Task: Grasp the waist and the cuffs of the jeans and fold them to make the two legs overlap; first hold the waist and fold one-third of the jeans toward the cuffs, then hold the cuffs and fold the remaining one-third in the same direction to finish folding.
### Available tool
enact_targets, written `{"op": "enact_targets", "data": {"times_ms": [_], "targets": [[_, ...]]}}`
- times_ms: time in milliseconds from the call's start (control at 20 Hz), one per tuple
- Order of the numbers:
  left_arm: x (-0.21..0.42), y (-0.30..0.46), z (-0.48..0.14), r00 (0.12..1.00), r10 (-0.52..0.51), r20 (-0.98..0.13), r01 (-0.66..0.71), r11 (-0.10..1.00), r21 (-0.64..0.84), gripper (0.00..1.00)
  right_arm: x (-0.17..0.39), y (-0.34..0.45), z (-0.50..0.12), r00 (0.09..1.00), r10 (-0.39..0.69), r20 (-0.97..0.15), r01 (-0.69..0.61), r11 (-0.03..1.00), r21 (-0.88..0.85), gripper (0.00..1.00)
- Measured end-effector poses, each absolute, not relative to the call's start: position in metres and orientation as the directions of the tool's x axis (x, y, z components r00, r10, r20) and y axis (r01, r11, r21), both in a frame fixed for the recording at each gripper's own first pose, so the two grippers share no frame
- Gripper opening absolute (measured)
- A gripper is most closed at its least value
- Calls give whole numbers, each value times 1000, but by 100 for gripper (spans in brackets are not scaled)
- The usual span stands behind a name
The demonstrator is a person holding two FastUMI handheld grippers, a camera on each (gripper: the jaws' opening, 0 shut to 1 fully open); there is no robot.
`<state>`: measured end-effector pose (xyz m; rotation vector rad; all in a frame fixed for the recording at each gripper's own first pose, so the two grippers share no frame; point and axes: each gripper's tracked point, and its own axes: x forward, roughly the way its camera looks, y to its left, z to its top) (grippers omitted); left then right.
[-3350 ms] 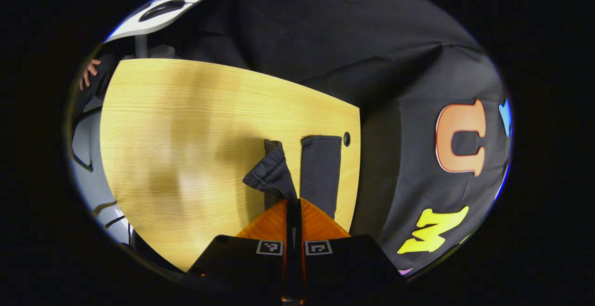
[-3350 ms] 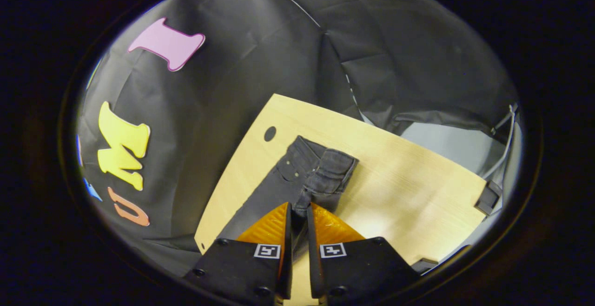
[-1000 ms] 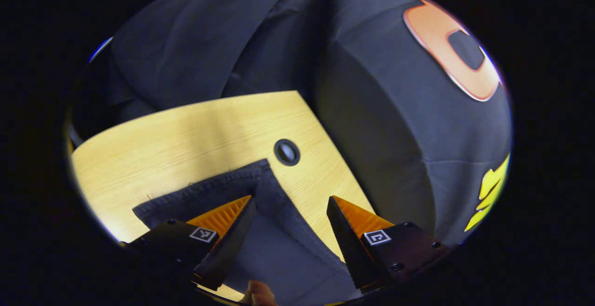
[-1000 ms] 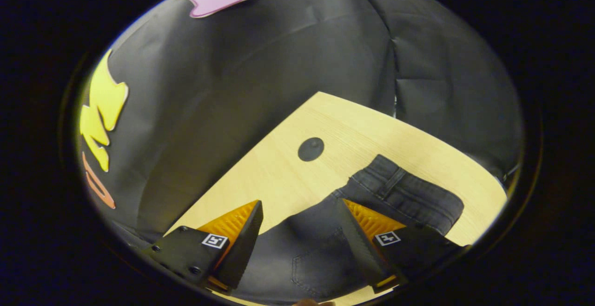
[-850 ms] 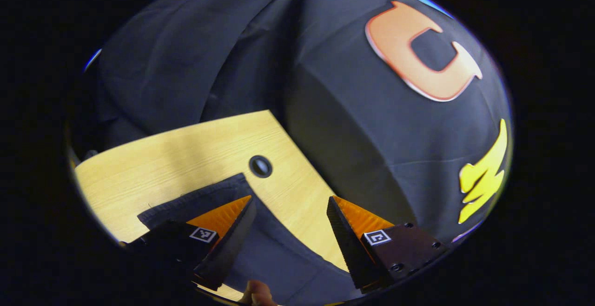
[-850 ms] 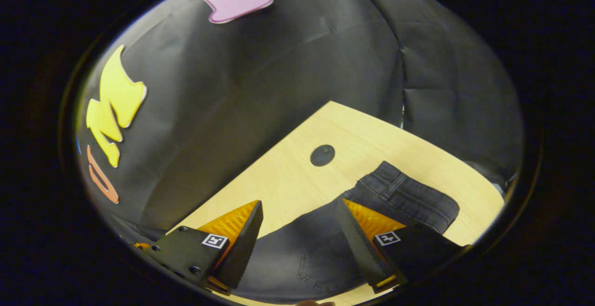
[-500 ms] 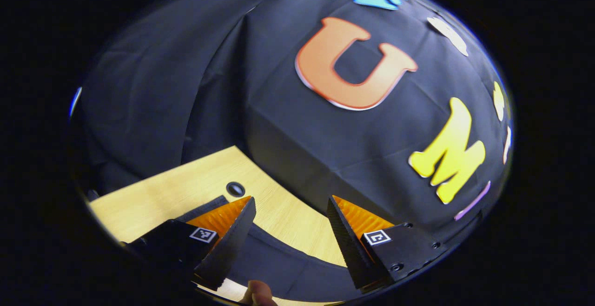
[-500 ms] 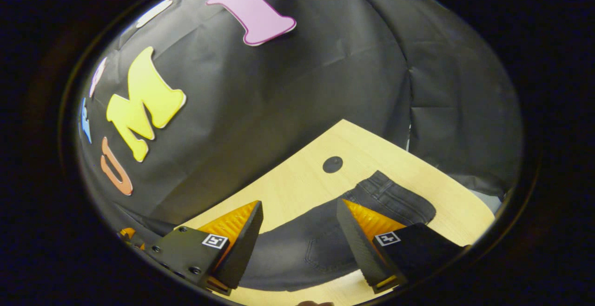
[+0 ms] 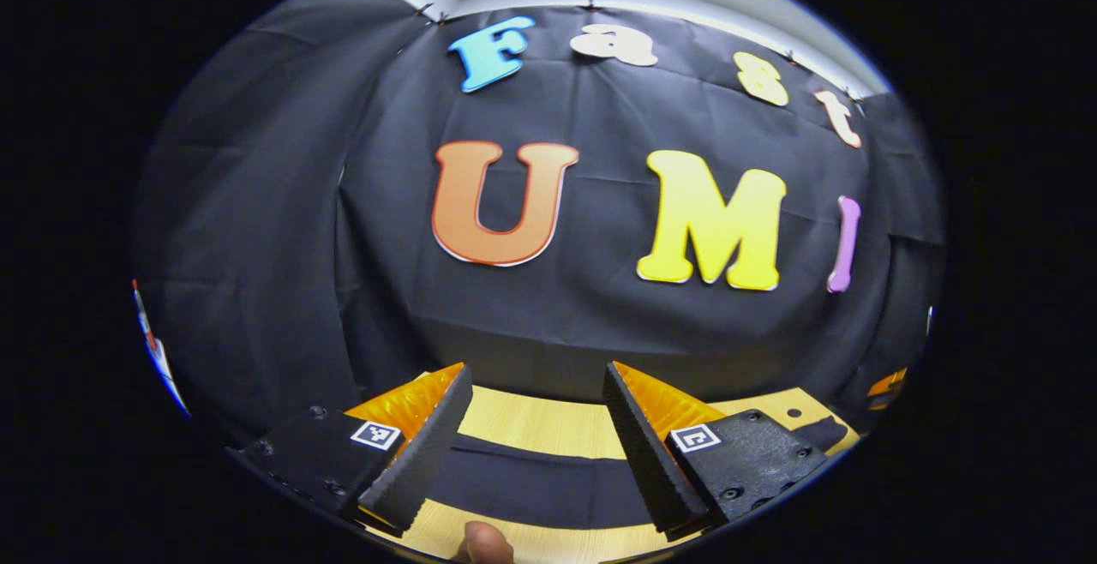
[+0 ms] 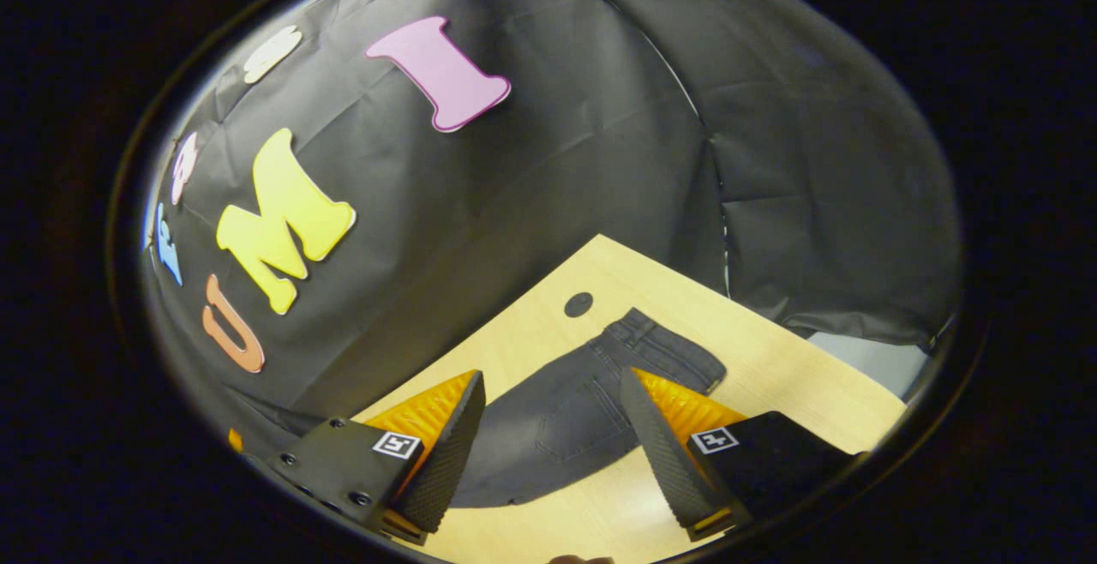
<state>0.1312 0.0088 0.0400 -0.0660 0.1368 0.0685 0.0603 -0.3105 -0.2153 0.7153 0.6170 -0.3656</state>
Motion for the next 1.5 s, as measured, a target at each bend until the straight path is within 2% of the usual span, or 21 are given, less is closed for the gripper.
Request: {"op": "enact_targets", "data": {"times_ms": [150,300,450,600,700,850,950,1200,1250,1400,1500], "targets": [[103,-13,49,994,33,-107,-36,999,-28,98,40,-311,-209,766,-126,-630,505,724,470,98],[80,-36,59,996,20,-91,-20,1000,-4,98,24,-282,-177,830,-117,-545,414,784,462,98],[68,-55,51,995,14,-103,-12,1000,18,98,14,-253,-153,870,-123,-478,329,867,375,98],[56,-58,50,993,18,-115,-19,1000,-4,99,3,-231,-171,855,-70,-515,295,881,370,98],[51,-62,54,994,20,-107,-23,999,-23,98,-3,-240,-214,790,-68,-609,405,804,436,98],[41,-70,57,995,5,-102,-8,1000,-25,99,-10,-270,-288,662,-46,-748,638,559,530,98],[36,-72,56,994,-5,-112,2,1000,-25,98,3,-292,-322,614,-57,-788,717,457,526,98],[34,-60,51,990,9,-139,-13,1000,-25,99,42,-300,-351,567,-43,-822,761,408,504,98],[33,-56,52,990,19,-141,-22,999,-24,99,44,-300,-357,550,-39,-835,781,377,497,92],[34,-40,52,987,50,-150,-54,998,-24,99,57,-299,-367,532,-32,-846,815,292,501,92],[32,-31,49,984,68,-162,-75,997,-36,99,52,-303,-375,508,-45,-860,832,284,476,89]]}}
